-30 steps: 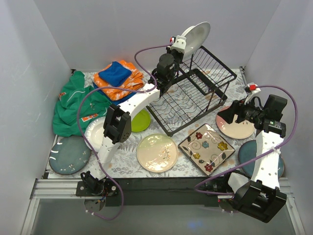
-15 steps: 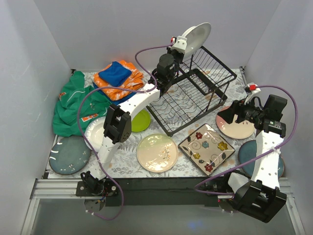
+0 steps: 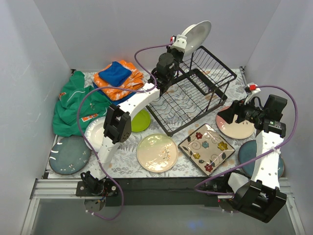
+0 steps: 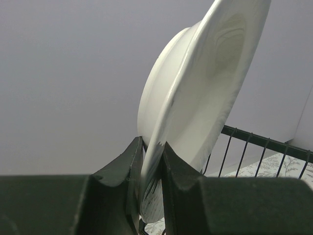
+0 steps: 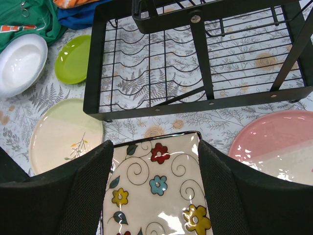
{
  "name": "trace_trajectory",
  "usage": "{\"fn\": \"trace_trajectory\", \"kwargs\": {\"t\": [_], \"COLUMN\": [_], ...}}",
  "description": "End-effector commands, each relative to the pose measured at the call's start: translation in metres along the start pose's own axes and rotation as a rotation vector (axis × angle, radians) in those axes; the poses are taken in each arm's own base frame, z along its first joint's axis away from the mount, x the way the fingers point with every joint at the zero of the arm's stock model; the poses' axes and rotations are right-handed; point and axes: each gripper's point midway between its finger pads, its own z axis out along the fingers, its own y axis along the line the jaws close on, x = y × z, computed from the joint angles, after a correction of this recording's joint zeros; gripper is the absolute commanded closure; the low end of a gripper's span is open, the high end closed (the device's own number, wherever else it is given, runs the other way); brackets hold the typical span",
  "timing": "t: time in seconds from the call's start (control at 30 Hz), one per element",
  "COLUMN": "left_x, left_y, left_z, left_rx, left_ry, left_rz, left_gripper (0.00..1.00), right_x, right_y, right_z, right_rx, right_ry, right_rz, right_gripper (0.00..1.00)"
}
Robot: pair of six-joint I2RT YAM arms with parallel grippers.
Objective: Load the plates into the dish rack
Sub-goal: Insert the plate into the dish rack
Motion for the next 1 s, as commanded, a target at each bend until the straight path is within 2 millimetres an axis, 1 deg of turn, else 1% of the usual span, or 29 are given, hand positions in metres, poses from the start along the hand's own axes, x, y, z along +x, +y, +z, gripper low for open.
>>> {"fn": "trace_trajectory", "kwargs": {"t": [0.0,0.1,0.27,0.33,0.47,0.67,0.97], "left_x": [-0.106,-0.107,-0.103,-0.097,-0.096,-0.081,-0.074], "left_y": [0.021,0.022,0.019,0.015,0.012,0.011,0.008], "left_z": [0.002,0.001,-0.001,-0.002,-0.003,-0.004,-0.005], "left_rx": [-0.042,-0.040,-0.039,-0.033,-0.035,-0.046,-0.043], "left_ry": [-0.259,-0.258,-0.236,-0.225,-0.220,-0.190,-0.174], "left_rz": [-0.103,-0.104,-0.106,-0.106,-0.104,-0.097,-0.092], "left_gripper": [1.00,1.00,1.00,1.00,1.00,1.00,1.00], "right_x": [-0.004,-0.004,-0.004,-0.004,-0.003,-0.004,-0.004], "right_y": [0.000,0.000,0.000,0.000,0.000,0.000,0.000], "right_z": [-0.001,0.000,-0.001,-0.001,-0.001,-0.001,-0.001], "right_rx": [-0.006,-0.006,-0.006,-0.006,-0.004,-0.004,-0.004], "right_ry": [-0.024,-0.023,-0.024,-0.025,-0.023,-0.025,-0.026], "right_rz": [-0.026,-0.025,-0.026,-0.028,-0.026,-0.029,-0.030], "right_gripper": [0.25,0.25,0.25,0.25,0.24,0.24,0.24]}}
